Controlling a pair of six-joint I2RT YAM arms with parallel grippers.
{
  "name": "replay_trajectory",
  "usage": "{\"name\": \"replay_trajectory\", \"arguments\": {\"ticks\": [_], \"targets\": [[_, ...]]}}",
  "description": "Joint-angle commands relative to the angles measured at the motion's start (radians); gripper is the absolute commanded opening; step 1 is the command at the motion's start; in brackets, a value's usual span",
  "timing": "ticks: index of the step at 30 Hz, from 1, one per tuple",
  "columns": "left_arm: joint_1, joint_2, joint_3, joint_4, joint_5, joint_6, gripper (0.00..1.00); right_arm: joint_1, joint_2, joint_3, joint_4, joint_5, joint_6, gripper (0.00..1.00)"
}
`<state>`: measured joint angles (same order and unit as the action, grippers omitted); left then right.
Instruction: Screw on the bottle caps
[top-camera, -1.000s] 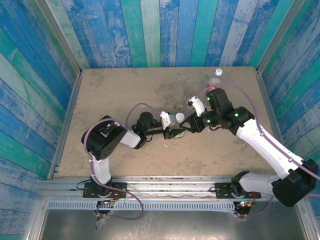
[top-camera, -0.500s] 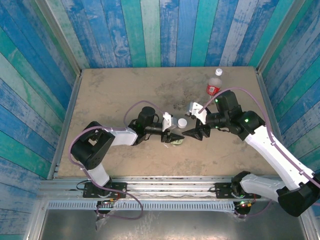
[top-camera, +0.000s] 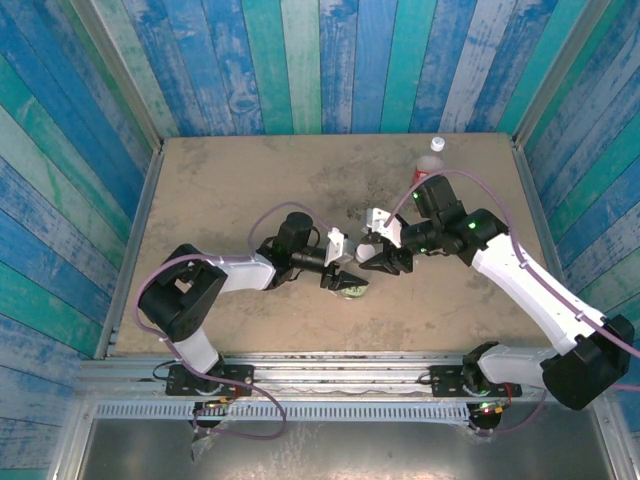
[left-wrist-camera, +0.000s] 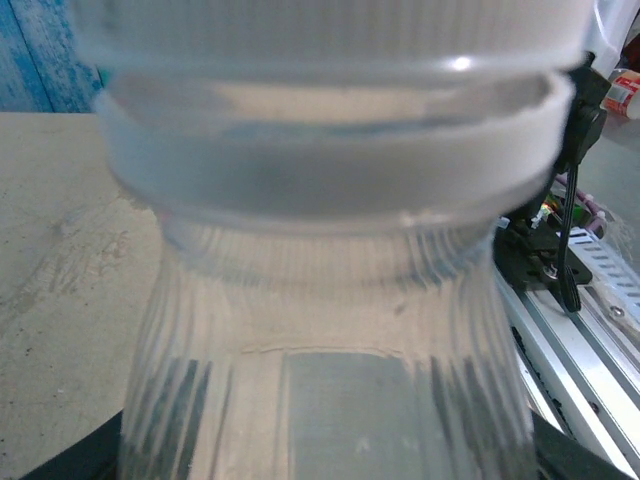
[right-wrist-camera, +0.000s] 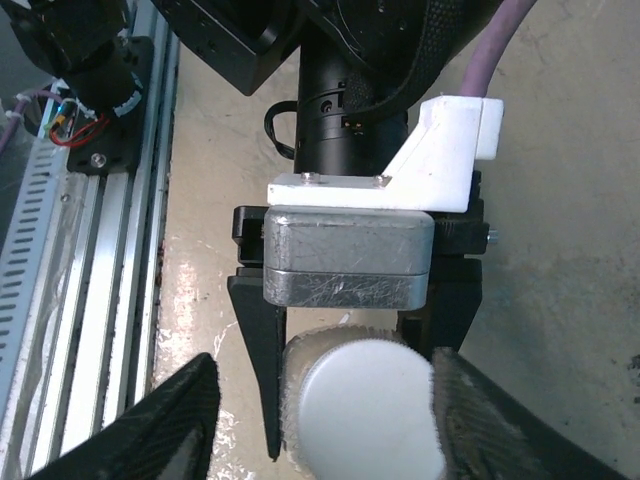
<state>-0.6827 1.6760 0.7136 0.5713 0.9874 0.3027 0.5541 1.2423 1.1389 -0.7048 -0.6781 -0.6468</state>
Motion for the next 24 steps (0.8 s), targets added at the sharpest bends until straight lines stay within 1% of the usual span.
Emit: {"name": "replay_trajectory", "arguments": {"ticks": [1, 4, 5, 6, 8, 10, 13, 18, 21, 23, 24], "targets": [[-0.004, -0.084, 0.026, -0.014, 0.025, 0.021, 0.58, 0.0, 0.014, 0.022, -0.026, -0.029, -0.002, 0.53], [-0.005, -0.09, 0.028, -0.019, 0.028, 0.026, 0.58, 0.001, 0.016, 0.021, -0.027, -0.027, -0.001, 0.49], [-0.005, -0.091, 0.028, -0.019, 0.03, 0.026, 0.58, 0.001, 0.017, 0.02, -0.028, -0.025, -0.002, 0.49], [-0.005, -0.093, 0.027, -0.019, 0.031, 0.026, 0.58, 0.001, 0.018, 0.02, -0.026, -0.02, -0.002, 0.5], [-0.005, -0.097, 0.027, -0.021, 0.031, 0.027, 0.58, 0.001, 0.02, 0.02, -0.025, -0.002, -0.005, 0.57], [-0.006, -0.101, 0.027, -0.025, 0.031, 0.029, 0.58, 0.0, 0.022, 0.022, -0.021, 0.02, 0.001, 0.58], [-0.006, -0.1, 0.026, -0.028, 0.031, 0.032, 0.58, 0.0, 0.026, 0.024, -0.021, 0.012, 0.006, 0.57], [-0.006, -0.101, 0.028, -0.035, 0.03, 0.039, 0.58, 0.0, 0.031, 0.028, -0.021, 0.009, 0.006, 0.51], [-0.006, -0.097, 0.031, -0.043, 0.022, 0.044, 0.58, 0.001, 0.032, 0.033, -0.025, -0.003, 0.01, 0.45], [-0.006, -0.092, 0.035, -0.043, 0.022, 0.041, 0.59, 0.0, 0.032, 0.035, -0.026, -0.009, 0.014, 0.38], [-0.005, -0.091, 0.035, -0.038, 0.023, 0.037, 0.59, 0.001, 0.032, 0.036, -0.026, -0.007, 0.018, 0.36]]}}
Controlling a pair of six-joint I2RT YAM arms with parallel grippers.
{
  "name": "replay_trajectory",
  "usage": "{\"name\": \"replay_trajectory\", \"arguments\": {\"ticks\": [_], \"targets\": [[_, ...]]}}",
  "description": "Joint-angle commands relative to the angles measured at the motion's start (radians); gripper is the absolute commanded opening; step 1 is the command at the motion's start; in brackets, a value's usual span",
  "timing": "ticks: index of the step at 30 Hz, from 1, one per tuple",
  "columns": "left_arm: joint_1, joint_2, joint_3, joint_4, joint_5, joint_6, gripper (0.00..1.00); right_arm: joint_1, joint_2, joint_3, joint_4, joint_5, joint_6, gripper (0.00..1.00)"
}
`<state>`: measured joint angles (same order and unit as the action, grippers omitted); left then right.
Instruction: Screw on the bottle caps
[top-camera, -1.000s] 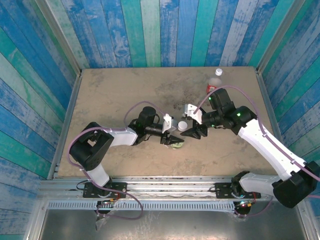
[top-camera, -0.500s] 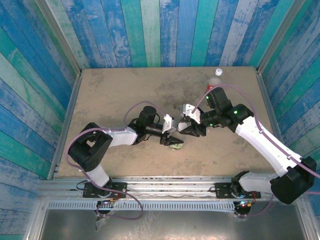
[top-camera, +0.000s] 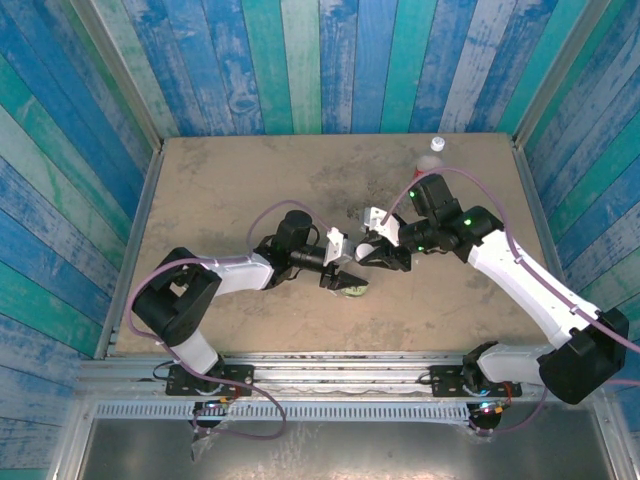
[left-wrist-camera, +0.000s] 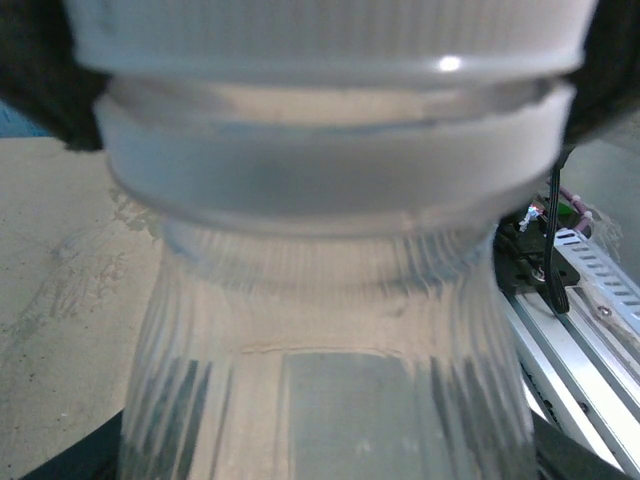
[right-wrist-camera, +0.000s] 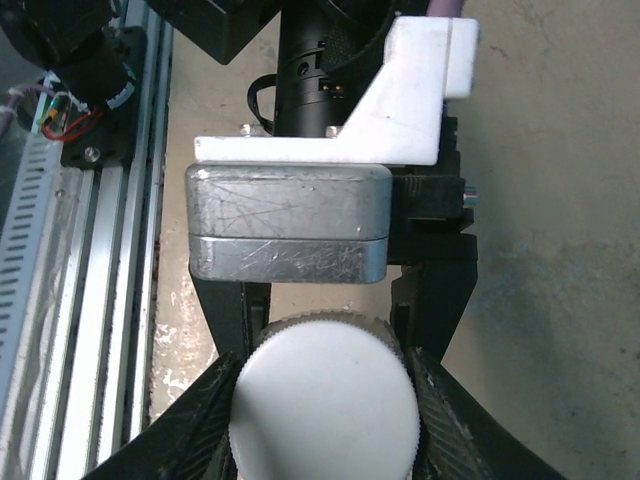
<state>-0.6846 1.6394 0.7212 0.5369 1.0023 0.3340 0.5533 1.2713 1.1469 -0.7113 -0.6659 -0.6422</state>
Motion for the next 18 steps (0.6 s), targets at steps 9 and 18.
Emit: {"name": "replay_trajectory", "arguments": {"ticks": [9, 18], "targets": [[-0.002, -0.066, -0.038, 0.218, 0.02, -0.102, 0.92, -0.002, -0.053, 0.005, -0.013, -0.012, 0.008, 0.31], [-0.003, -0.064, -0.063, 0.316, 0.045, -0.176, 0.84, -0.027, -0.181, -0.052, 0.105, -0.132, 0.04, 0.3]]}}
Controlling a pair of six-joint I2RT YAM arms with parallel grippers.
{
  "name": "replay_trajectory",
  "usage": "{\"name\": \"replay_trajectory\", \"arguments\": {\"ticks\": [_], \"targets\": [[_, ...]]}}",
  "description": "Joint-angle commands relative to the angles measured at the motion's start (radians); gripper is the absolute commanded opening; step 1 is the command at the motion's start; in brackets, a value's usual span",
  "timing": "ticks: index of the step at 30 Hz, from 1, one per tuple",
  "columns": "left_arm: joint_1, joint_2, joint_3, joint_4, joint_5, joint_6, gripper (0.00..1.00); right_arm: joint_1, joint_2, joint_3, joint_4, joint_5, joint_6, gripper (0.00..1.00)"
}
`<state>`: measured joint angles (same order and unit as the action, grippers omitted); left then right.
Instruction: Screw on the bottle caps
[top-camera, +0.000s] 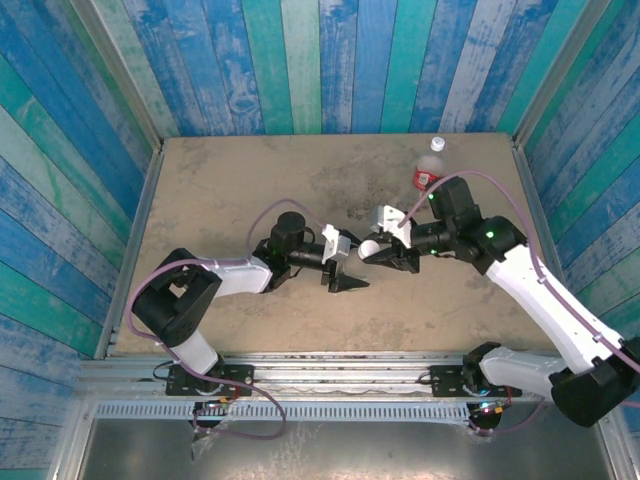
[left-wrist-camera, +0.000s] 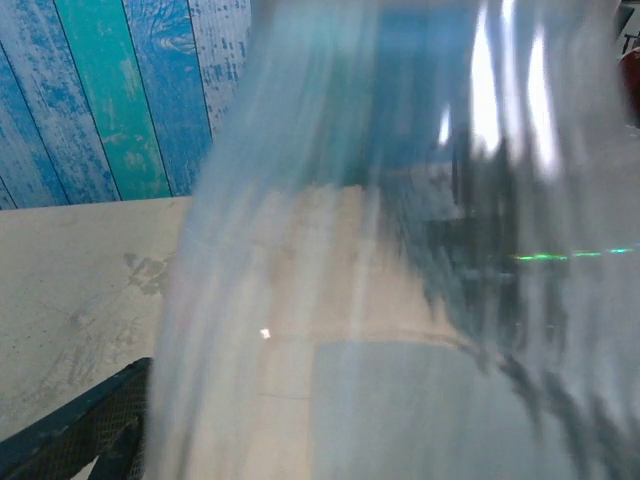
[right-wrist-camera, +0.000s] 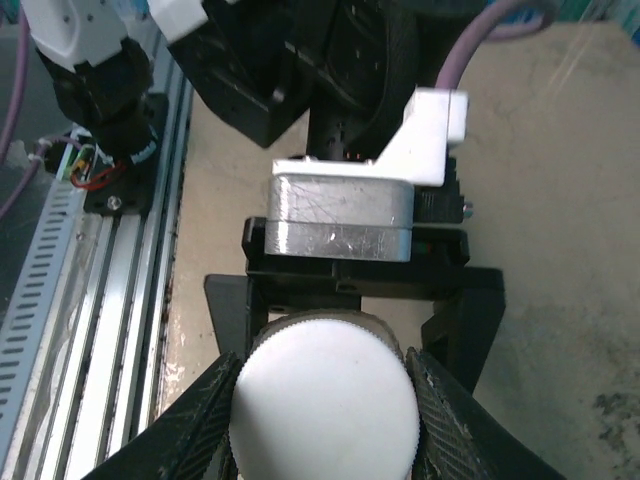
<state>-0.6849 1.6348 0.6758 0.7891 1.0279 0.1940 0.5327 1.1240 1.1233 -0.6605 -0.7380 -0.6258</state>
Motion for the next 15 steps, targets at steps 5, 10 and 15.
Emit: {"name": "replay_trajectory", "arguments": {"ticks": [5, 10, 15], "targets": [[-0.002, -0.064, -0.01, 0.058, 0.043, -0.039, 0.65, -0.008, -0.057, -0.059, 0.089, -0.047, 0.05, 0.29], [-0.002, -0.059, -0.012, 0.049, -0.035, -0.042, 0.52, -0.008, -0.041, -0.058, 0.089, -0.007, 0.112, 0.28], [-0.002, -0.037, -0.021, 0.057, -0.397, 0.013, 0.51, -0.007, -0.05, -0.076, 0.227, 0.179, 0.399, 0.3]]}}
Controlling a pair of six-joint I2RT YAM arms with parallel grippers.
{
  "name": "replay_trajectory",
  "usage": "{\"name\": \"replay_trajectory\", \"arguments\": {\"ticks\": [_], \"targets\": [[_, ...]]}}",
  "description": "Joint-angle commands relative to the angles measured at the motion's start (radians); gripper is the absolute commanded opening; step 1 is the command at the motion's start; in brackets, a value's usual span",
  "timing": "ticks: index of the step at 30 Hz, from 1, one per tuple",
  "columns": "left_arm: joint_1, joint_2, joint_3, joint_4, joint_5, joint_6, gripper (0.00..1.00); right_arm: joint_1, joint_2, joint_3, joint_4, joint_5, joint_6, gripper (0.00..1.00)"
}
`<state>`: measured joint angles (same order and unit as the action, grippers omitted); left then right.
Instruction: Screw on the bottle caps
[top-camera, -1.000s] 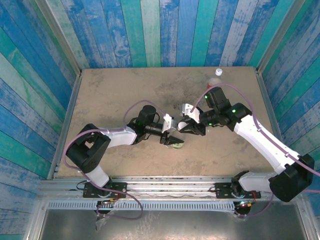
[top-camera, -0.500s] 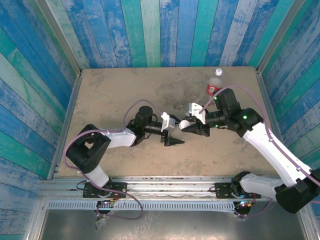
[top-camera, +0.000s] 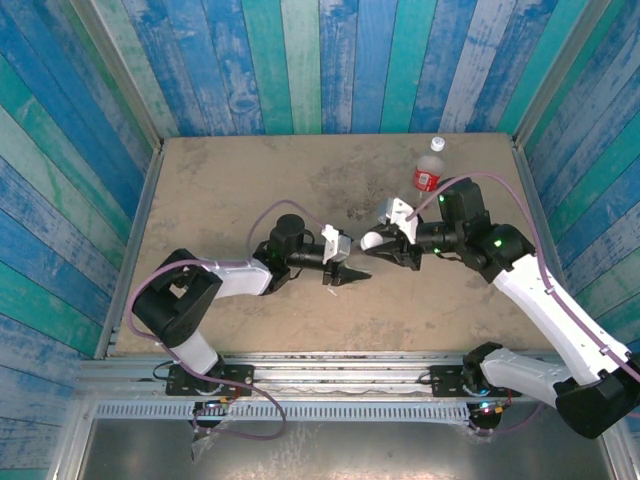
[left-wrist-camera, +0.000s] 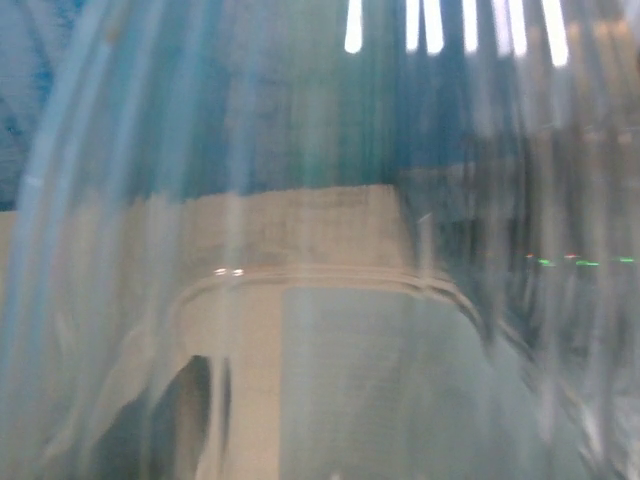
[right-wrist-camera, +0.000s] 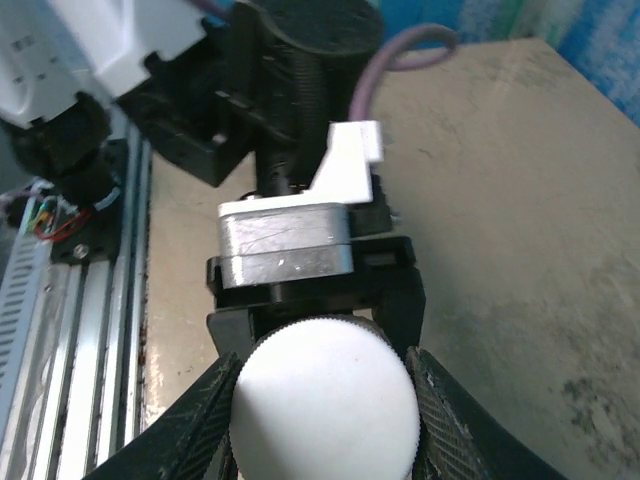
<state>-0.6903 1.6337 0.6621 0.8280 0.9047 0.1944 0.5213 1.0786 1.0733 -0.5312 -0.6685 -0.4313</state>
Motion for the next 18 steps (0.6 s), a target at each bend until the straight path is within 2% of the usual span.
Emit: {"name": "replay_trajectory", "arguments": {"ticks": [1, 3, 7, 10, 14, 16, 18], "targets": [[0.003, -0.017, 0.001, 0.011, -0.36, 0.03, 0.5, 0.005, -0.006, -0.041, 0.143, 0.173, 0.292, 0.29], [0.003, 0.019, 0.03, -0.008, -0.493, 0.054, 0.5, 0.01, -0.004, -0.074, 0.212, 0.304, 0.458, 0.26], [-0.006, 0.083, 0.063, 0.018, -0.7, 0.083, 0.49, 0.033, 0.018, -0.101, 0.17, 0.543, 0.686, 0.24], [-0.032, 0.102, 0.083, -0.012, -0.805, 0.138, 0.49, 0.045, -0.007, -0.114, 0.175, 0.604, 0.774, 0.26], [-0.032, 0.081, 0.052, -0.008, -0.739, 0.12, 0.5, 0.042, -0.035, -0.092, 0.158, 0.591, 0.667, 0.36], [-0.028, 0.067, 0.03, -0.01, -0.632, 0.121, 0.5, 0.032, -0.054, -0.088, 0.162, 0.533, 0.582, 0.48], [-0.02, 0.049, 0.015, -0.021, -0.475, 0.108, 0.51, 0.003, -0.071, -0.073, 0.147, 0.386, 0.471, 0.65]]}}
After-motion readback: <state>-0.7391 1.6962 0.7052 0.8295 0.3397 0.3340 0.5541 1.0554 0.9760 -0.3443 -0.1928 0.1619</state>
